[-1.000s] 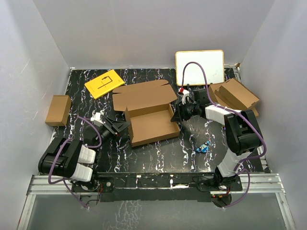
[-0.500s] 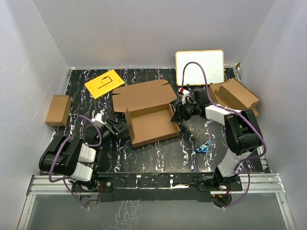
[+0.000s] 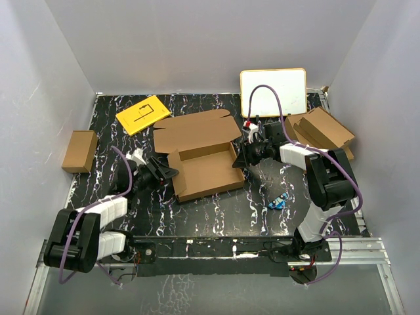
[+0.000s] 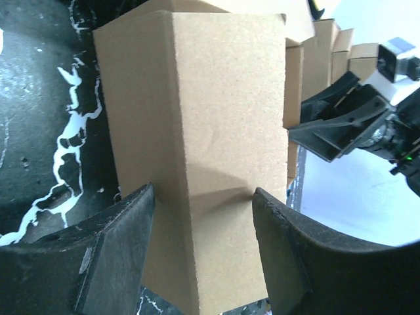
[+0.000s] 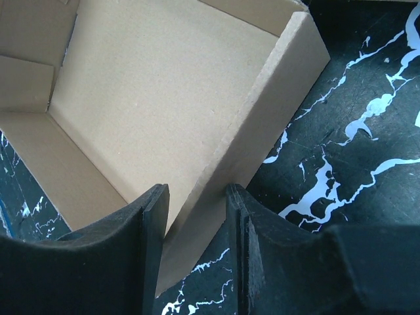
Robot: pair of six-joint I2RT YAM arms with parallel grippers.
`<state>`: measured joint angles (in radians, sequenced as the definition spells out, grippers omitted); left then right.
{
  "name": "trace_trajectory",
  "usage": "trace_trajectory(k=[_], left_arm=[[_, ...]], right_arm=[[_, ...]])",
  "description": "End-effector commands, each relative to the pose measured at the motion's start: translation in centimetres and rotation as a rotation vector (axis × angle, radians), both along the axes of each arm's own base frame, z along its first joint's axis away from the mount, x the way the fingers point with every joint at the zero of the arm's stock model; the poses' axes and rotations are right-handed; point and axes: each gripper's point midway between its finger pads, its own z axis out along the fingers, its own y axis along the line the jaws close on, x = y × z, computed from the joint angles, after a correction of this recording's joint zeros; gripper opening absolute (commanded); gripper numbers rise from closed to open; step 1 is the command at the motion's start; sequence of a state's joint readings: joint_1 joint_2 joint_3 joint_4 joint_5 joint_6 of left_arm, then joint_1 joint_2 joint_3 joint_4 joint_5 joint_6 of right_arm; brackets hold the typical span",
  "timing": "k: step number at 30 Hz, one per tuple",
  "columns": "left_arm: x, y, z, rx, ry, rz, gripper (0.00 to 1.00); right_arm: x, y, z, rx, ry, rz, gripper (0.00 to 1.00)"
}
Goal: Fold the paper box
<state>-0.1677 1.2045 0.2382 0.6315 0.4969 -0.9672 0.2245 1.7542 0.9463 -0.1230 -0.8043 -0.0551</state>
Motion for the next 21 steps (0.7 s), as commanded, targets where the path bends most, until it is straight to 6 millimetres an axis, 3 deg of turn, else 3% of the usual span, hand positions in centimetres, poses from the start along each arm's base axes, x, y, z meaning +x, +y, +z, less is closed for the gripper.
trace_trajectory(k=[1, 13, 21], left_arm=[[-0.71, 0.53, -1.53, 0.105, 0.089, -0.026, 0.59], [-0.67, 0.56, -1.84, 0.217, 0.173, -0.027, 0.58], [-0.79, 0.59, -2.46, 0.443, 0.270, -0.009, 0.61]], right_arm=[[0.13, 0.62, 0.16, 0.006, -0.018, 0.031, 0.43], [0.10, 0.69, 0.16, 0.006, -0.017, 0.032, 0.43], [0.16, 0.65, 0.18, 0.005, -0.020, 0.031, 0.43]])
